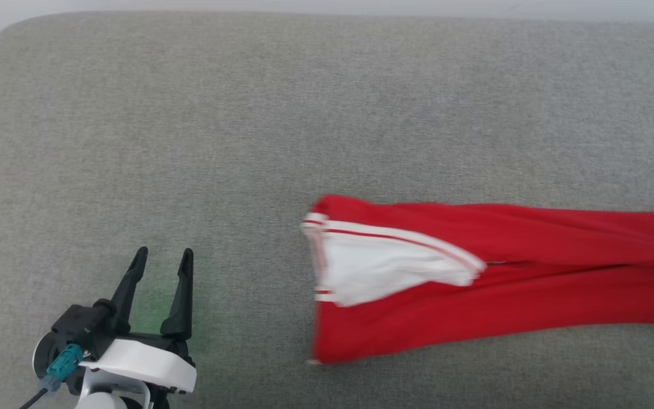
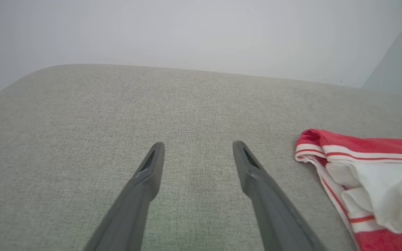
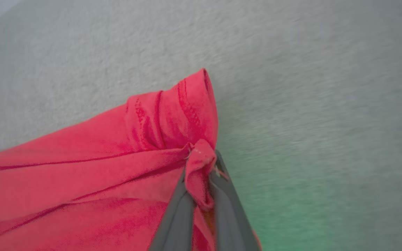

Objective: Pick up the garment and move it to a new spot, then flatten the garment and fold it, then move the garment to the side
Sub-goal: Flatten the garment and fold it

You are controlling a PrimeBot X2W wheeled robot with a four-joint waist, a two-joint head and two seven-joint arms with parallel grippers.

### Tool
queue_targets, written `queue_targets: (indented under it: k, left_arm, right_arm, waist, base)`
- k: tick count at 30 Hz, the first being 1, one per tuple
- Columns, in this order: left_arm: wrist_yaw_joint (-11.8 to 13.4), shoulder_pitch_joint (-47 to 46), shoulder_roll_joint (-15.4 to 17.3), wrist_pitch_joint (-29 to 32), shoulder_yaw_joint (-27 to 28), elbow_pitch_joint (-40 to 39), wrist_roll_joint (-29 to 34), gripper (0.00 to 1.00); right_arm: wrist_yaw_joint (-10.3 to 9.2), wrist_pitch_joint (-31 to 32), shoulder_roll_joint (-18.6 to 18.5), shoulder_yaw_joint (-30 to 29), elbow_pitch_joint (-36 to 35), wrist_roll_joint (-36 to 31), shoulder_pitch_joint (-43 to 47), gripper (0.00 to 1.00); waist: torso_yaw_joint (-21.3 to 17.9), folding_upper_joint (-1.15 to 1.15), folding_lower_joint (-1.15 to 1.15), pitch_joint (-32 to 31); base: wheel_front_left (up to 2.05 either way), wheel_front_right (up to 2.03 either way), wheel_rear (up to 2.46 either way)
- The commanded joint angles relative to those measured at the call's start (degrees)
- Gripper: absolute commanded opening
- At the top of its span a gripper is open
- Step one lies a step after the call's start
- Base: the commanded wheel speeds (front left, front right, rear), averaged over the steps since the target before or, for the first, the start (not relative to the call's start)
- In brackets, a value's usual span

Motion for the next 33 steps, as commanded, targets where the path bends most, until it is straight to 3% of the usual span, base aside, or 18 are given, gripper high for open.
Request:
queue_targets:
  k: [1,9,13,22,28,33]
  left_arm:
    - [-0.1,0.0,0.5,-0.3,0.2,-0.1,-0.1,1.0]
    - [-0.1,-0.8,1.1,-0.3,0.8,-0.7,0.0,1.0]
    - [-0.1,-0.6,1.2,-0.3,1.3,-1.2,0.3,1.0]
    - [-0.1,0.5,0.9,-0.3,1.0,-1.1,0.0,1.0]
    - [-0.1,0.8,0.1,-0.3,0.0,-1.0,-0.4,1.0]
    - [-0.1,0.3,-0.6,-0.3,-1.0,-0.5,-0.7,1.0]
  right_arm:
    - [-0.28,-0.8,-1.2,-2.3,0.2,0.3,0.5,0.0]
    - [-0.22,-1.9,-6.5,-15.4,0.1,-2.2,2.3,0.0]
    - [-0.18,-0.1,-5.9,-16.2,-3.0,-3.1,3.4,0.0]
    - [-0.17,4.6,-3.1,-3.2,-17.9,-2.3,7.1,0.0]
    - [-0.17,9.1,-2.0,8.5,-30.6,-2.8,7.9,0.0]
    - [-0.17,12.3,-1.6,18.3,-36.5,-3.9,5.9,0.0]
  waist:
    - [-0.6,0.0,0.0,0.1]
    - [-2.3,0.0,0.0,0.2]
    - [-2.8,0.0,0.0,-0.2]
    - [-2.0,0.0,0.0,-1.8]
    - [0.5,0.0,0.0,-2.5]
    - [2.8,0.0,0.0,-2.4]
  base:
    - [0.0,0.0,0.0]
    - [0.0,0.0,0.0]
    - [0.0,0.0,0.0]
    - [0.0,0.0,0.0]
    - [0.0,0.0,0.0]
    - [0.0,0.0,0.0]
